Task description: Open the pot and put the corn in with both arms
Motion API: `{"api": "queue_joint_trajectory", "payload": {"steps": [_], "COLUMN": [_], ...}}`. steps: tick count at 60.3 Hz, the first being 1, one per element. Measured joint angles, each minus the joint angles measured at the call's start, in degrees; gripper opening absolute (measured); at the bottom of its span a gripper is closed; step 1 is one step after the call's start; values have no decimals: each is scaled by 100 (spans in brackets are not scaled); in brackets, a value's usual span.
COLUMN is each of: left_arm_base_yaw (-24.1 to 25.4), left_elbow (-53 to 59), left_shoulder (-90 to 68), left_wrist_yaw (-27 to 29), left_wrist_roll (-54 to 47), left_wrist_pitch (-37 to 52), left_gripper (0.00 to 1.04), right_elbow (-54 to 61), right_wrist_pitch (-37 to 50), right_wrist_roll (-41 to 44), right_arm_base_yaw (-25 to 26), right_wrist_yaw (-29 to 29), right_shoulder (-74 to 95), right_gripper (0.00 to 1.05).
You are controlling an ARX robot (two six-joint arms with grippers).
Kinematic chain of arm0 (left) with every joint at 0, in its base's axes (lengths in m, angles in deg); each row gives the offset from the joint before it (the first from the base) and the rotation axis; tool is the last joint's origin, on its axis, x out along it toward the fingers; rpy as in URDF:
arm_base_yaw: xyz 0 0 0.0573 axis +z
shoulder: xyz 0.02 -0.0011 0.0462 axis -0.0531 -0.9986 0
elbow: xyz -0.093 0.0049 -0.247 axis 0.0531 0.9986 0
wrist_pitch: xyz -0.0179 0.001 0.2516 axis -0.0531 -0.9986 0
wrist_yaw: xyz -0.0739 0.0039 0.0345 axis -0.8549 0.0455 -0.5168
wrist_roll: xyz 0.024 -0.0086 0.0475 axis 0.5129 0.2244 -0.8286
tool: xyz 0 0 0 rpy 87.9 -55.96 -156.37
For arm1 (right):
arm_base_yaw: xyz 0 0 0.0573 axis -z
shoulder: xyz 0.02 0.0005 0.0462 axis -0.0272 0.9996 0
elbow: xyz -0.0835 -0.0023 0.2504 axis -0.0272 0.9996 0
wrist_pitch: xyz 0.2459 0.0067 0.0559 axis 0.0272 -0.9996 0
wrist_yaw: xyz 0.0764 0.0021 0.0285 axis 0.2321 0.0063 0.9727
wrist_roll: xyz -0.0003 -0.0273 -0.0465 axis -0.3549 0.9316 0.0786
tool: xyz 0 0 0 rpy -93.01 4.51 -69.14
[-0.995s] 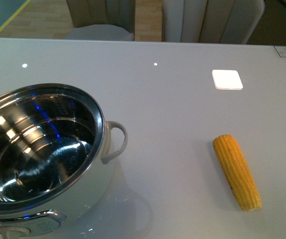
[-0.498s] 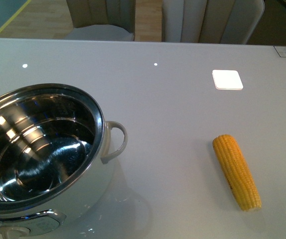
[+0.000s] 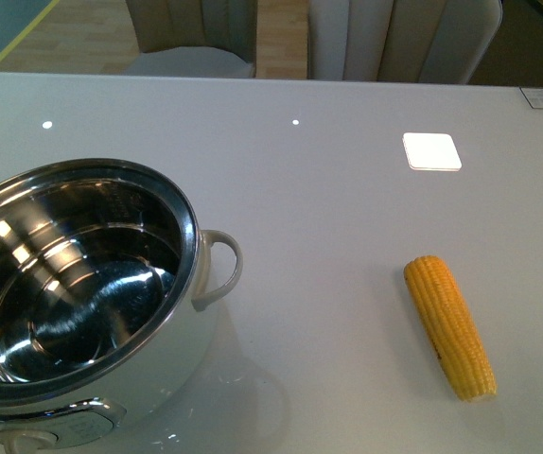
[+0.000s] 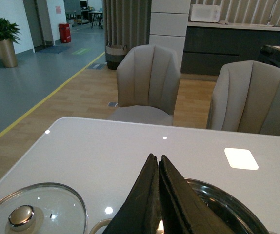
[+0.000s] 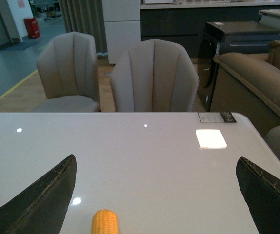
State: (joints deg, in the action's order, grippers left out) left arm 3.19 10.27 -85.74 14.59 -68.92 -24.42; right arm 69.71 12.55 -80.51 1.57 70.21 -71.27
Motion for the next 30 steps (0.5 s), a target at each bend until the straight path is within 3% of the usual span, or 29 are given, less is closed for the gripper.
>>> {"api": "queue_joint_trajectory", "payload": {"steps": [24, 30], "left_arm_base_yaw": [0, 0], "left_elbow": [0, -2], "left_shoulder": [636, 1366], "left_wrist_yaw": [0, -2], "left_wrist_roll": [0, -2], "left_wrist_pitch": [-632, -1534], "left_gripper": [3, 3], "right_elbow": [0, 0], "right_wrist_pitch": [0, 0], "right_wrist_roll": [0, 0], "right_arm_base_yaw": [0, 0], "right_wrist_yaw": [0, -2], "right_shoulder": [0, 0], "right_gripper": [96, 96]}}
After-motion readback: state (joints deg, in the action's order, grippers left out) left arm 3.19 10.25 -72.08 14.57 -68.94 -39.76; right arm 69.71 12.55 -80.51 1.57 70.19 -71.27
